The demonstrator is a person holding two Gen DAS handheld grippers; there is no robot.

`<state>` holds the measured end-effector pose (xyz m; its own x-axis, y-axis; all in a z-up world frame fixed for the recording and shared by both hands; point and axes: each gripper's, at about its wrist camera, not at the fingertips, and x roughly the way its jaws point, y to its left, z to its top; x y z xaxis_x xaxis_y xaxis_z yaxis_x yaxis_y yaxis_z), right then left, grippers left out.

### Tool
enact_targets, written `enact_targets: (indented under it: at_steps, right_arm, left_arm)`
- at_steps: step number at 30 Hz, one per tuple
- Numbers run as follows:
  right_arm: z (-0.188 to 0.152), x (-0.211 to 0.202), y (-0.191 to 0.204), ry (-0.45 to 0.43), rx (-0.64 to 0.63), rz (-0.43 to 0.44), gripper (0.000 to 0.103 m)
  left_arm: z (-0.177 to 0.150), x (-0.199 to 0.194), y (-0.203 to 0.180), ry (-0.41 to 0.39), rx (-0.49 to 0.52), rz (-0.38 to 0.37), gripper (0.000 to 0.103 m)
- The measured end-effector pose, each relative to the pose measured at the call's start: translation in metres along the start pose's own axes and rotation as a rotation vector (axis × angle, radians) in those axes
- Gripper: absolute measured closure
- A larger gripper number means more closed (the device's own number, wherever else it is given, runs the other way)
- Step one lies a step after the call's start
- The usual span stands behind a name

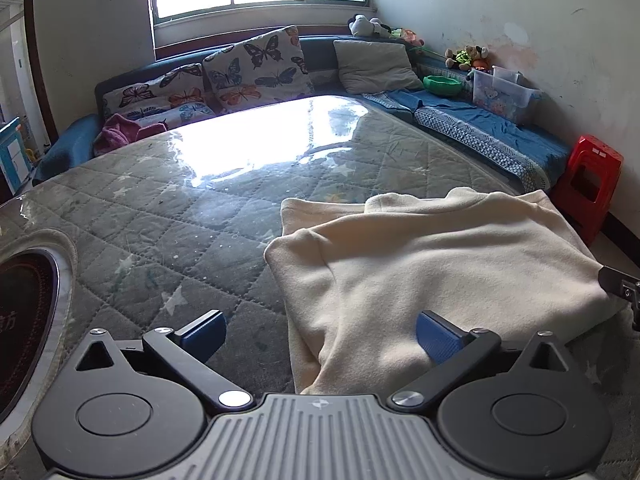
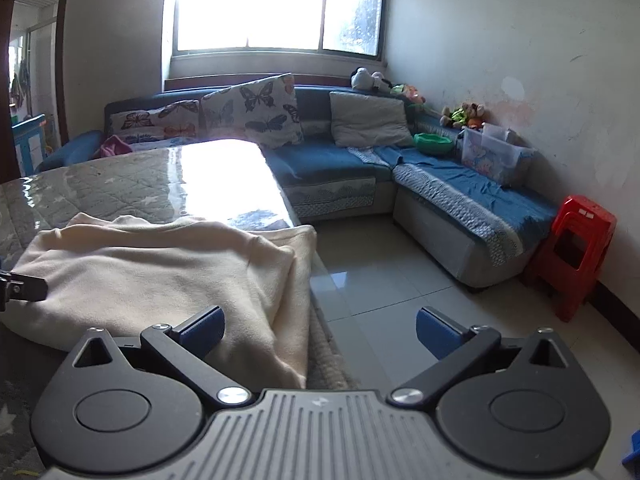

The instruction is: Fold clothes

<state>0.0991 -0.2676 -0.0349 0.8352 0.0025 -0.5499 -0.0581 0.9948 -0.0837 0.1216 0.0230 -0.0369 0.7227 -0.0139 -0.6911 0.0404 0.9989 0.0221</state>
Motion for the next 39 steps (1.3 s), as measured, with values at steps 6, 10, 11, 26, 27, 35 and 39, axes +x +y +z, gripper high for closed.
enact_targets:
  at_steps: [6,10,11,26,27,35,39]
  right_arm:
    - [-0.005,0.004,-0.001,0.022,0.019,0.007,0.000]
    - [0.004,-0.007,0.004,-0.021,-0.011,0.009,0.000]
    - [0.008,-0.009,0.006,-0.031,-0.019,0.015,0.000]
    - [0.056,0.037,0.062,0.040,-0.080,0.398,0.000]
    - [0.058,0.044,0.064,0.053,-0.076,0.407,0.000]
    - [0.056,0.087,0.080,0.149,-0.100,0.384,0.000]
    - [0.056,0.088,0.081,0.153,-0.112,0.379,0.000]
  left_arm:
    - [-0.002,-0.004,0.002,-0.004,-0.007,0.003,0.000]
    - [-0.004,-0.012,0.010,-0.018,-0.036,0.019,0.000]
    - [-0.004,-0.013,0.012,-0.020,-0.045,0.026,0.000]
    - [-0.010,-0.019,0.024,-0.024,-0.061,0.073,0.000]
    - [-0.010,-0.019,0.024,-0.023,-0.062,0.072,0.000]
    - [-0.011,-0.015,0.025,-0.006,-0.057,0.073,0.000]
    - [-0.011,-0.014,0.026,-0.001,-0.058,0.070,0.000]
